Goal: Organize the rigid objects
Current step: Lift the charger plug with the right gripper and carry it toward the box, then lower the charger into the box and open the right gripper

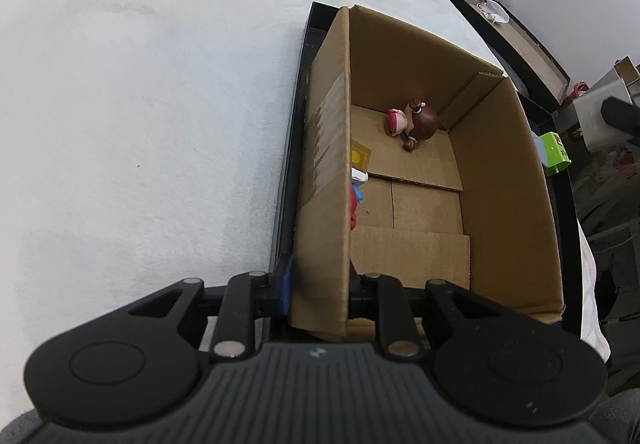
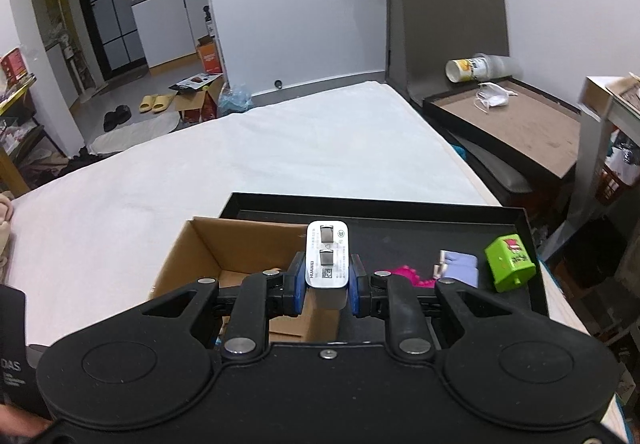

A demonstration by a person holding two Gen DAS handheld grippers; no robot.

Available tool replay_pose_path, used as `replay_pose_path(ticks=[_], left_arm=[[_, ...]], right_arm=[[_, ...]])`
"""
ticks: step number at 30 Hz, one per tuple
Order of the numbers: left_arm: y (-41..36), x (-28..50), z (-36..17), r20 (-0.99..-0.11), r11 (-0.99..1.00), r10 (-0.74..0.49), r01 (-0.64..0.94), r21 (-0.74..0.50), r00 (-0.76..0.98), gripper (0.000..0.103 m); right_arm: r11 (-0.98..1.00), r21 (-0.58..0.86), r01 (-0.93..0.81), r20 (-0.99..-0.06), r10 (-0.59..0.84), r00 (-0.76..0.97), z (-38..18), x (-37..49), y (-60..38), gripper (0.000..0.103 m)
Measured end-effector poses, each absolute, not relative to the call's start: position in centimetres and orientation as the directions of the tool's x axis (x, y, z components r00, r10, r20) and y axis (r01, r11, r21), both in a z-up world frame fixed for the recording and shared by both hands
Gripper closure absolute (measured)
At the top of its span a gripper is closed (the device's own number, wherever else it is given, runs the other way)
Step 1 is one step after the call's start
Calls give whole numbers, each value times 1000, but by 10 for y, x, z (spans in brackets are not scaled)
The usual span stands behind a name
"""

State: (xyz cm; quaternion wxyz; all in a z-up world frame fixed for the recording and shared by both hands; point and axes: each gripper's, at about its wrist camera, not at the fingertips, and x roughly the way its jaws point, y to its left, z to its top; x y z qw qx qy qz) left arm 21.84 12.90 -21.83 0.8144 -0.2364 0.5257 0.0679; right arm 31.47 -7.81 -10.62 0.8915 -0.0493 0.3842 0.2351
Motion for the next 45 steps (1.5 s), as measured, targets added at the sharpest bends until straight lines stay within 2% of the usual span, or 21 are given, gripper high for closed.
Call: replay_pose_path(ticks=[21, 41, 45], left_arm=[[138, 216, -221, -874, 873, -181, -336, -354, 450, 81], [143, 208, -214, -847, 863, -209, -316, -395, 488, 72], [148, 205, -214, -831, 839, -231, -329, -434, 507, 72]], right_arm=[[844, 82, -530, -781, 384, 492, -127, 312, -10, 82], [825, 98, -556, -825, 380, 418, -144, 319, 34, 82], [828, 112, -550, -827, 384, 411, -147, 320, 37, 82]])
